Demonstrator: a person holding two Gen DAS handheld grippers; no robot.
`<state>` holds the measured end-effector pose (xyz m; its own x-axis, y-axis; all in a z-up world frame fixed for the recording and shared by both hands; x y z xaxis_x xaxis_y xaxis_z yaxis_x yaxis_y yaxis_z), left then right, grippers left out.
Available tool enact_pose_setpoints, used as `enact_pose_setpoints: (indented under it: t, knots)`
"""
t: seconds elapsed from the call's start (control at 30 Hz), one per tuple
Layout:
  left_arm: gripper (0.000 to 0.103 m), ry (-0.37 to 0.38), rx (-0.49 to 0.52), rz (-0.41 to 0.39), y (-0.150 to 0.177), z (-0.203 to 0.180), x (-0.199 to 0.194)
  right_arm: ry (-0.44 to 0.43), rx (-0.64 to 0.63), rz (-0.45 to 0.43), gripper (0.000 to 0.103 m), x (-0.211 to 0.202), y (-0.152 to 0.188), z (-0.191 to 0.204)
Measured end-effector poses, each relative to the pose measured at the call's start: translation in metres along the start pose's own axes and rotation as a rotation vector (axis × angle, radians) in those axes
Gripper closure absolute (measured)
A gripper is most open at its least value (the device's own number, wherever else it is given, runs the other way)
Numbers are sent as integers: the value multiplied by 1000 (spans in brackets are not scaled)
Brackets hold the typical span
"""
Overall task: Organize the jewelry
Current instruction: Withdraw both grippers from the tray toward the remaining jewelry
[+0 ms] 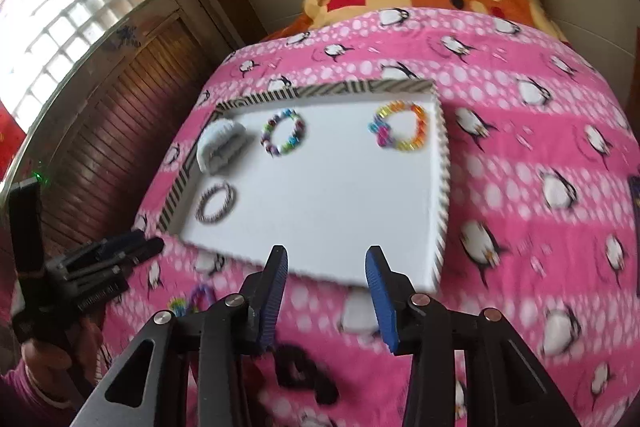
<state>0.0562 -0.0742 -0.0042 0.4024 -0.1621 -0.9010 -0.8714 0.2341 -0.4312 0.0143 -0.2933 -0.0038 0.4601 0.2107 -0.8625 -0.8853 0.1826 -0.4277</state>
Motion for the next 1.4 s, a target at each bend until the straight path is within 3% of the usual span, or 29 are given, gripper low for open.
enact_pose_setpoints:
  t: [0.23, 0.73, 1.1, 1.4]
  knots:
    - [61, 6, -12, 13, 33, -10, -16, -1, 26, 20, 63, -12, 48, -13]
    - [61, 23, -56, 65, 85, -25, -27, 8, 25, 63, 63, -29, 115, -33]
    - [61, 22, -111, 79, 107, -10, -35, 7, 56, 72, 63, -38, 137, -50]
    - [55, 62, -165, 101, 123, 8, -34, -16, 27, 96, 62, -26, 140, -33]
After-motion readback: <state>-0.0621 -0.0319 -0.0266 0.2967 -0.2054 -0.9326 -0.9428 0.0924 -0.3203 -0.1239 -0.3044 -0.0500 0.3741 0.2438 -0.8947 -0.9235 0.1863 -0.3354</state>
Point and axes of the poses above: each gripper's, at about its wrist camera, not at the fingertips, and x roughly the way its jaws point, z to its left, y to its underside, the point moved 3 cm from there along x, roughly the way its jaws point, and after that the axes turned 3 degrees about z, right-handed, at the moved point
